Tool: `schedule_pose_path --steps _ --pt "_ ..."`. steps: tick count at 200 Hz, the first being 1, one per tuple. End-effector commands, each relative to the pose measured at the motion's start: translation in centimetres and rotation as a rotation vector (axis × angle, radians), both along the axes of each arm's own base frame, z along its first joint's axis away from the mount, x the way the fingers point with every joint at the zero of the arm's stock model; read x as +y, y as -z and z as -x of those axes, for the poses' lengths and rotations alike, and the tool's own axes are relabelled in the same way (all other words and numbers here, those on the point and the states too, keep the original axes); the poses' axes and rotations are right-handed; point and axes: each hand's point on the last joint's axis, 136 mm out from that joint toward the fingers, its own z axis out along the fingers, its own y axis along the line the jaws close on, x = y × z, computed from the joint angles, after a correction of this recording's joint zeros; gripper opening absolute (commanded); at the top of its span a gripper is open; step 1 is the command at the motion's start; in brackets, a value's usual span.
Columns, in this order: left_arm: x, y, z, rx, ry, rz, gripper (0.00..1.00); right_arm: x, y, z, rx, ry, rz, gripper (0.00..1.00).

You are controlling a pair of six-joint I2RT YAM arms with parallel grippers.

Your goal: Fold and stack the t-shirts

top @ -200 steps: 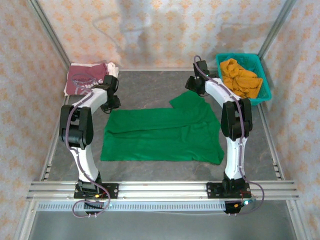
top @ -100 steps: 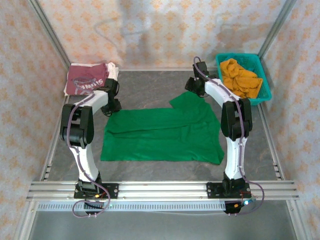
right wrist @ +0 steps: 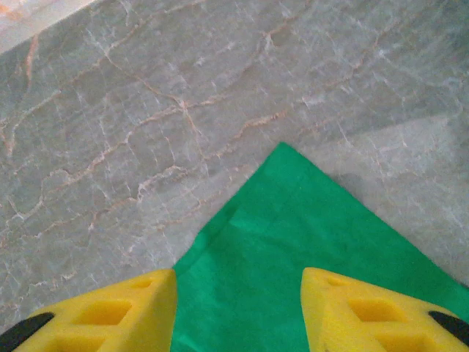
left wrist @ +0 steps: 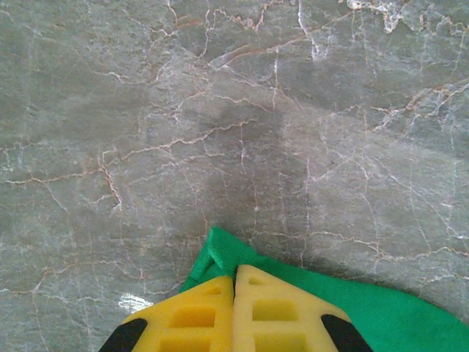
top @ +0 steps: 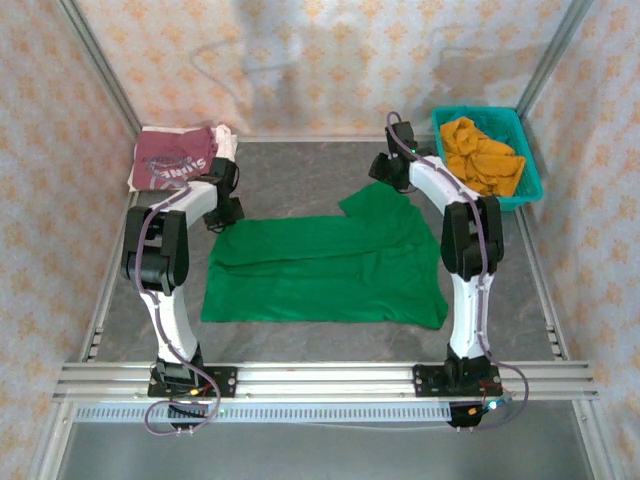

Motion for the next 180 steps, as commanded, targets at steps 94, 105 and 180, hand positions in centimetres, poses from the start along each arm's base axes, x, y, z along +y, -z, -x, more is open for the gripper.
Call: schedule_pose_path --steps 94,105,180 --pt "1.2 -4.2 -0.5 -0.095 -0.008 -0.071 0.0 -1.6 3.5 -5.0 0.103 -0.013 0.161 0.51" --pt "1.3 -4.1 -0.5 -0.094 -0.009 -0.071 0.0 -1.6 3.8 -5.1 0.104 -0.013 0.162 0.51" --pt "0.8 -3.5 -0.8 -0.085 0.004 -0.052 0.0 -2.2 6.5 -7.6 0.077 0.04 0.203 0.55"
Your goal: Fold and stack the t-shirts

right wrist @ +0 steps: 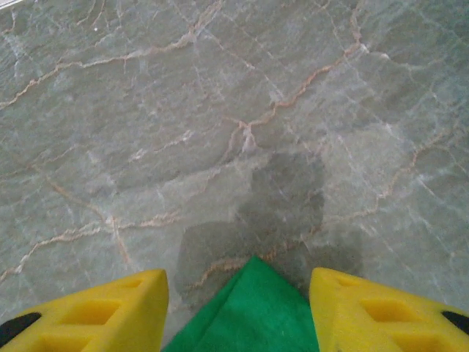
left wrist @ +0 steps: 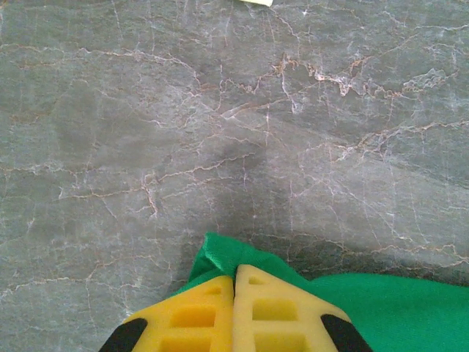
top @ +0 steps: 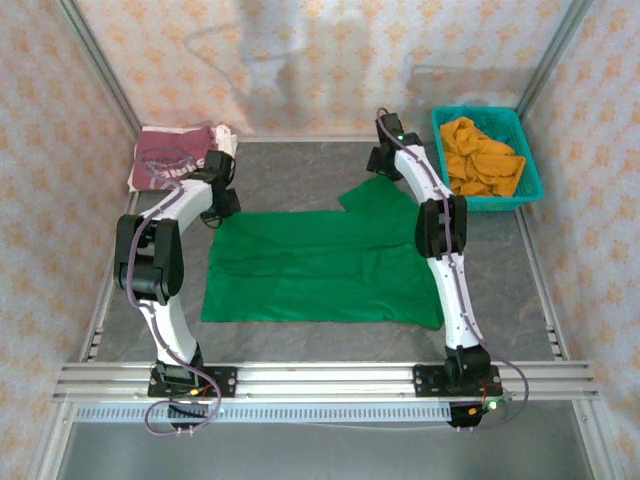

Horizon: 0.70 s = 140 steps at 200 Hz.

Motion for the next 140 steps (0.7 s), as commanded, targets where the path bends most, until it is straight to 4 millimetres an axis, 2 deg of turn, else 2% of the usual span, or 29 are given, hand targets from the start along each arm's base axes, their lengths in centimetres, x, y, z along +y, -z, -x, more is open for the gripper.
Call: schedule_pose_path --steps 1,21,44,49,57,76,85,101,140 --pt "0.3 0.2 -0.2 0.005 0.007 -0.022 0.0 -1.3 0.7 -0.5 -0.002 0.037 0.062 0.55" --pt "0.3 0.2 -0.3 0.003 0.007 -0.025 0.0 -1.2 1.6 -0.8 -0.003 0.034 0.062 0.55" --pt "0.3 0.1 -0.4 -0.002 0.006 -0.024 0.0 -0.2 2.8 -0.4 0.018 -0.001 0.072 0.51" --pt "0.3 1.2 -0.4 0.023 0.006 -0.025 0.0 0.0 2.9 -0.2 0.024 -0.01 0.074 0.5" --pt "0.3 1.4 -0.4 0.027 0.005 -0.024 0.0 0.3 3.0 0.1 0.034 -0.02 0.077 0.45" --pt "0.3 1.5 -0.4 0.028 0.004 -0.022 0.0 0.4 3.0 0.7 0.052 -0.019 0.103 0.24" --pt "0.3 1.6 -0.5 0.028 0.005 -0.022 0.0 0.3 2.6 0.7 0.051 -0.012 0.1 0.17" --pt "0.3 1.9 -0.5 0.034 0.001 -0.021 0.0 0.1 1.7 0.9 0.045 0.008 0.106 0.11" --pt "0.2 1.5 -1.2 0.012 -0.011 -0.01 0.0 -0.3 -2.3 0.1 -0.038 0.029 0.115 0.0"
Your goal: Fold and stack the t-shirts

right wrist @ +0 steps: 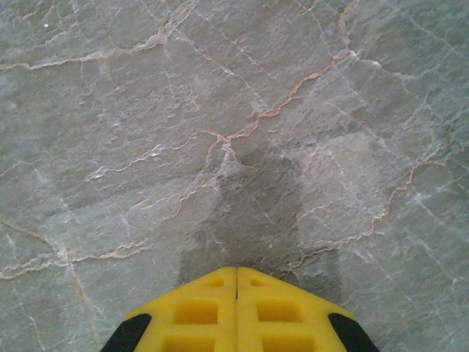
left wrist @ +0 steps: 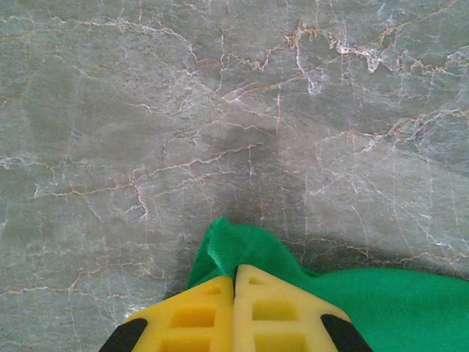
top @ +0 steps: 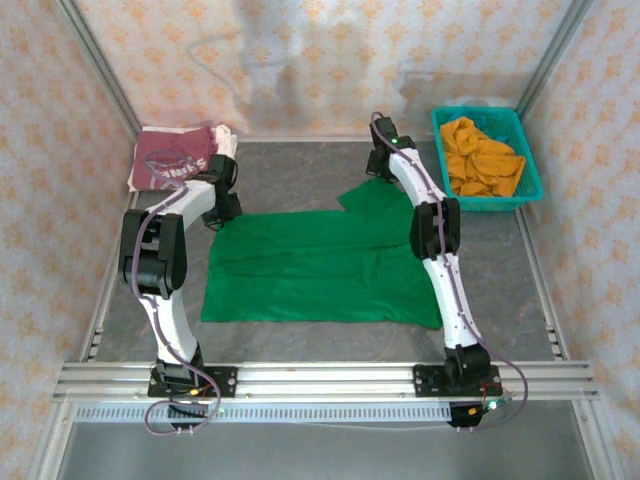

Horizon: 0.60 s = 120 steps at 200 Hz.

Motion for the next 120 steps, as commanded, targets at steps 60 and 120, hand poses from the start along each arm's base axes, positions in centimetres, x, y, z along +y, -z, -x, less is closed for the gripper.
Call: schedule_pose_path --steps 60,120 --pt "1.2 -1.3 -2.9 -0.083 -0.064 0.014 0.0 1.1 -10.3 -2.4 -0.26 -0.025 -0.081 0.0" --pt "1.8 -1.2 -4.5 -0.093 -0.071 0.007 0.0 1.3 -13.8 -2.7 -0.342 -0.036 -0.111 0.0"
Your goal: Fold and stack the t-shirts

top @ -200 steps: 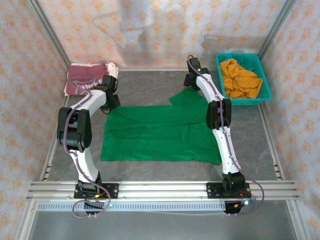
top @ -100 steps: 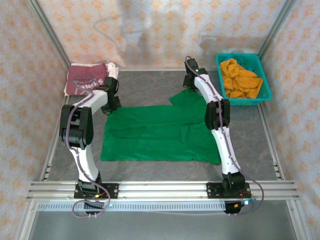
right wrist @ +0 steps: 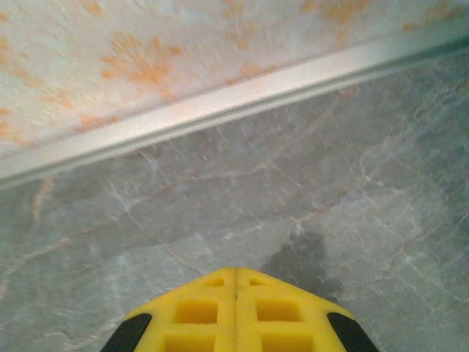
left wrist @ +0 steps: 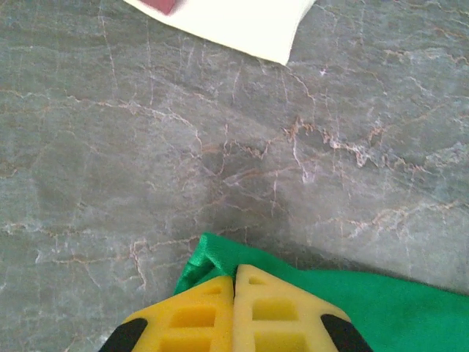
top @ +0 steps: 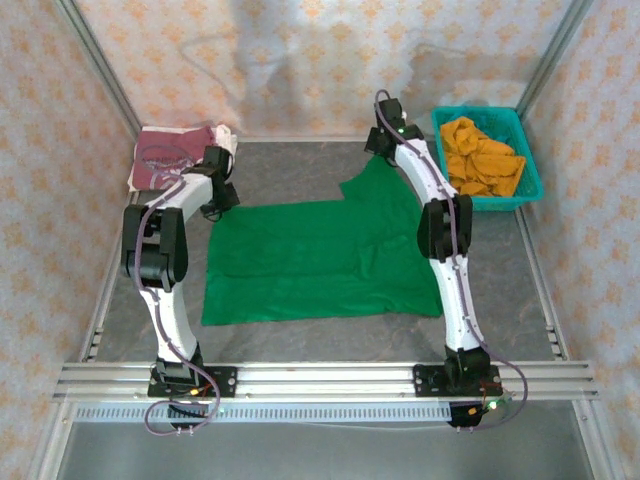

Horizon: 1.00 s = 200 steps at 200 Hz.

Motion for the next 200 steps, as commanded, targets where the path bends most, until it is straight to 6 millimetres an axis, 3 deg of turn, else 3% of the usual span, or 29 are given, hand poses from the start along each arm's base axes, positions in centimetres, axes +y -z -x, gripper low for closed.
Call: schedule_pose_path --steps 1,33,70,98,118,120,200 --pt "0.4 -0.7 -1.3 -0.031 -0.014 -0.01 0.0 -0.2 -3.9 -0.4 -0.089 -0.004 -0.018 0.0" --pt "0.7 -1.3 -2.4 -0.059 -0.013 -0.008 0.0 -0.5 -4.6 -0.4 -0.122 -0.021 -0.049 0.0" --pt "0.9 -2.9 -2.9 -0.101 0.022 -0.032 0.0 -0.1 -8.6 1.1 -0.251 -0.063 -0.103 0.0" --pt "1.0 -4.8 -2.3 -0.161 0.025 -0.047 0.0 -1.1 -10.8 3.5 -0.326 -0.059 -0.117 0.0" --pt "1.3 -4.4 -1.5 -0.147 0.025 -0.064 0.0 -1.6 -11.3 5.4 -0.346 -0.059 -0.124 0.0" --pt "1.3 -5.3 -1.4 -0.166 0.025 -0.066 0.0 -1.6 -11.6 5.6 -0.353 -0.06 -0.126 0.0" --pt "3.4 -5.5 3.0 -0.192 -0.008 -0.196 0.0 -3.5 -12.1 14.4 -0.42 -0.063 -0.159 0.0"
